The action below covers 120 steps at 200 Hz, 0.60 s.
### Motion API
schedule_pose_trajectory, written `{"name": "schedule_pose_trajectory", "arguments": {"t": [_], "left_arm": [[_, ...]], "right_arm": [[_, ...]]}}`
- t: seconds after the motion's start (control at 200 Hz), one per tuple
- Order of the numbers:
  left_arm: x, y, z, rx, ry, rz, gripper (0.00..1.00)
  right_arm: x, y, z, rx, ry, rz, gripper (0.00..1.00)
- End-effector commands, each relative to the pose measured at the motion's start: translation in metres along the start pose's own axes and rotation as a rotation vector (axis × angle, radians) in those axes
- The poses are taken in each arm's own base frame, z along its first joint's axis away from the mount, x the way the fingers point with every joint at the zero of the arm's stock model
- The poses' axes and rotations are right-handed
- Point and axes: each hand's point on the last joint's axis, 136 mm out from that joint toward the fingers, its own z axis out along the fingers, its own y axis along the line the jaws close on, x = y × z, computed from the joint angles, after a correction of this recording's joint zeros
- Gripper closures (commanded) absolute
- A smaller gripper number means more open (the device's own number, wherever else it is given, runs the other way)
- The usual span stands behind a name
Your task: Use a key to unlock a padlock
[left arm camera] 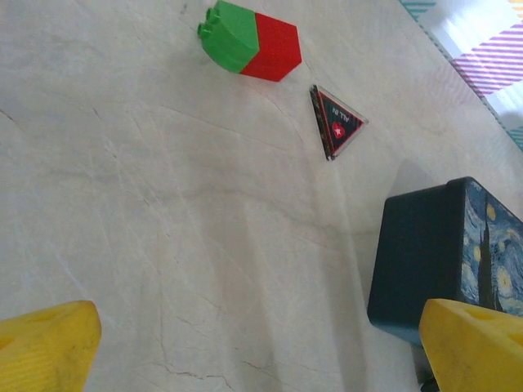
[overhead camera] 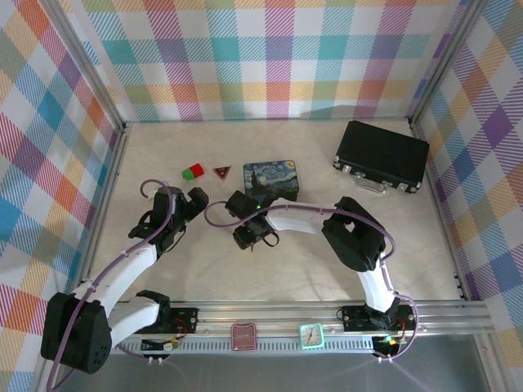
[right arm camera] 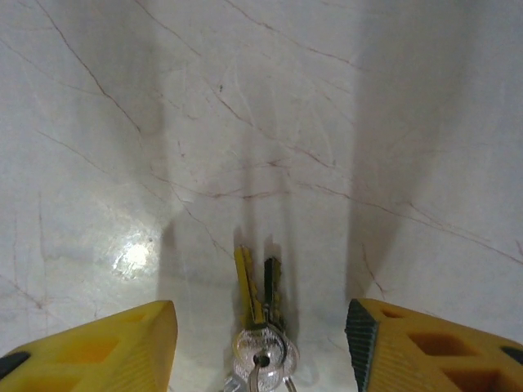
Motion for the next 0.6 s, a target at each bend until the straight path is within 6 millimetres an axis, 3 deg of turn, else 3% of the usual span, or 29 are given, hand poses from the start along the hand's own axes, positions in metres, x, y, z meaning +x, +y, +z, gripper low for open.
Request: {"name": "schedule_pose_trajectory", "arguments": {"t": [0.0, 0.25, 0.41, 0.595], "left_arm": [[-0.001, 0.013, -0.002, -0.044, -0.007, 0.006, 0.00], [-0.004, 0.009, 0.001, -0.032, -0.008, -0.007, 0.00], [-0.003, 0.005, 0.003, -0.011, 0.000, -0.025, 0.00], [-0.003, -0.003, -0.003, 0.014, 0.015, -0.024, 0.00]], "right_arm": [[0.004, -0.003, 0.000, 0.041, 0.031, -0.031, 0.47], [0.025, -0.005, -0.003, 0.051, 0.059, -0.015, 0.58], [0.028, -0.007, 0.004, 0.058, 0.067, -0.005, 0.66], [0.031, -0.006, 0.005, 0.050, 0.069, 0.018, 0.83]]}}
